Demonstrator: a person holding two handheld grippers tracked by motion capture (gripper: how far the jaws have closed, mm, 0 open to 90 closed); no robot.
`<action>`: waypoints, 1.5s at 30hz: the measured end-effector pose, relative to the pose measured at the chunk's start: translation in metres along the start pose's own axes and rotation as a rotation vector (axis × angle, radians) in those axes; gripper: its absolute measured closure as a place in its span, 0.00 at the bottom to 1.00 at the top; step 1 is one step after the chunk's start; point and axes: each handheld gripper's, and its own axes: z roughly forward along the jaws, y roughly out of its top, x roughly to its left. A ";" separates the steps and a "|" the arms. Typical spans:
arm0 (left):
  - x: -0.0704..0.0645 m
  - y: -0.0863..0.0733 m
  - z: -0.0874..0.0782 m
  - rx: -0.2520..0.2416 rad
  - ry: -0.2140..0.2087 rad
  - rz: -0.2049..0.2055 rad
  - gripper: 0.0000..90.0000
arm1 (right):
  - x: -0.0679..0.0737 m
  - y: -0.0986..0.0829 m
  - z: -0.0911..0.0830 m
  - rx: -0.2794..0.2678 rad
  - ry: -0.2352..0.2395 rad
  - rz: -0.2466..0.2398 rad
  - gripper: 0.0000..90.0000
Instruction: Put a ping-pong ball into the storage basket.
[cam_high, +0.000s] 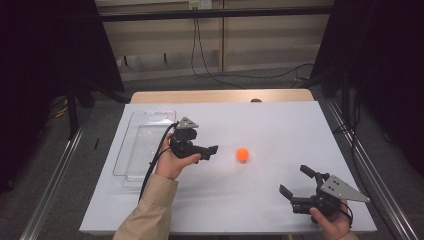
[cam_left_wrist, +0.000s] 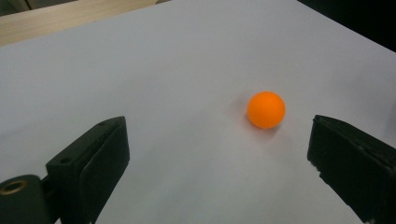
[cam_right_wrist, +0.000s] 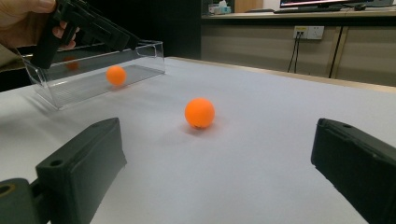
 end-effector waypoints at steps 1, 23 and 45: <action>-0.001 0.000 0.001 0.001 0.000 -0.001 0.06 | 0.000 0.000 0.000 0.001 0.000 -0.002 0.02; -0.013 -0.002 0.013 0.013 -0.008 0.031 0.06 | 0.000 0.000 0.000 0.000 -0.001 -0.003 0.02; -0.021 -0.006 0.027 0.018 -0.013 0.042 0.06 | 0.000 0.000 0.000 0.000 0.000 -0.005 0.02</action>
